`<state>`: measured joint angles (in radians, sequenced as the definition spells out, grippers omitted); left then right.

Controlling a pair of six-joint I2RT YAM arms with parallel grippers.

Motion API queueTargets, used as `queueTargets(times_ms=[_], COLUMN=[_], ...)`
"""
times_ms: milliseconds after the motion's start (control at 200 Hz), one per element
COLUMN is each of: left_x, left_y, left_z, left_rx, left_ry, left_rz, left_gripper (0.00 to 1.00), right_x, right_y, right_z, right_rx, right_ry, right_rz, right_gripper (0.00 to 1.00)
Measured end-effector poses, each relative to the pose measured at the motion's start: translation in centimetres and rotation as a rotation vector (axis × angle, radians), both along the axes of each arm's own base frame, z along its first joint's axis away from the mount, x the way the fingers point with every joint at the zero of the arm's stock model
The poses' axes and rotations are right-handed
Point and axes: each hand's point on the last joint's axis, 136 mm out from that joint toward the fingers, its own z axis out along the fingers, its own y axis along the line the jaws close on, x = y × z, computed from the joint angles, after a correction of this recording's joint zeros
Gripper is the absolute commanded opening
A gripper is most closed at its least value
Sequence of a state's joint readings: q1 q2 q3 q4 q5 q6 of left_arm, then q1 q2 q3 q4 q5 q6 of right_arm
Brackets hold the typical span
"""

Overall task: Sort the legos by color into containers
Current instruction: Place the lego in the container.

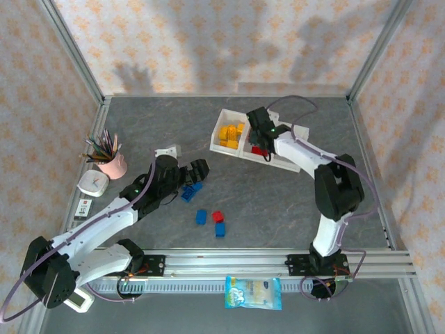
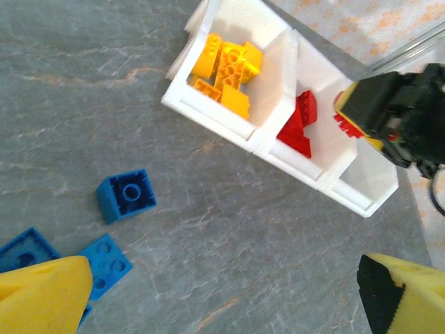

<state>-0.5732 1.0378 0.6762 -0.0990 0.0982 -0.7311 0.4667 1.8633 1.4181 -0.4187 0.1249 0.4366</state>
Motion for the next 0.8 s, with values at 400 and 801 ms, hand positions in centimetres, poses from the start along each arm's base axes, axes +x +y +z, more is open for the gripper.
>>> queueTargets(times_ms=[400,801], left_x=[1.1,0.7], left_y=[-0.7,-0.3], left_z=[1.0,2.2], left_rx=[-0.012,-0.016], left_ry=[-0.032,-0.068], left_rz=[-0.004,-0.005], left_gripper=[0.99,0.99], right_x=[4.3,-0.4], right_y=[1.0,3.4], right_z=[-2.4,1.6], right_rx=[-0.047,-0.029], right_ry=[0.013,-0.029], right_rz=[0.046,0.149], right_gripper=[0.47,0.61])
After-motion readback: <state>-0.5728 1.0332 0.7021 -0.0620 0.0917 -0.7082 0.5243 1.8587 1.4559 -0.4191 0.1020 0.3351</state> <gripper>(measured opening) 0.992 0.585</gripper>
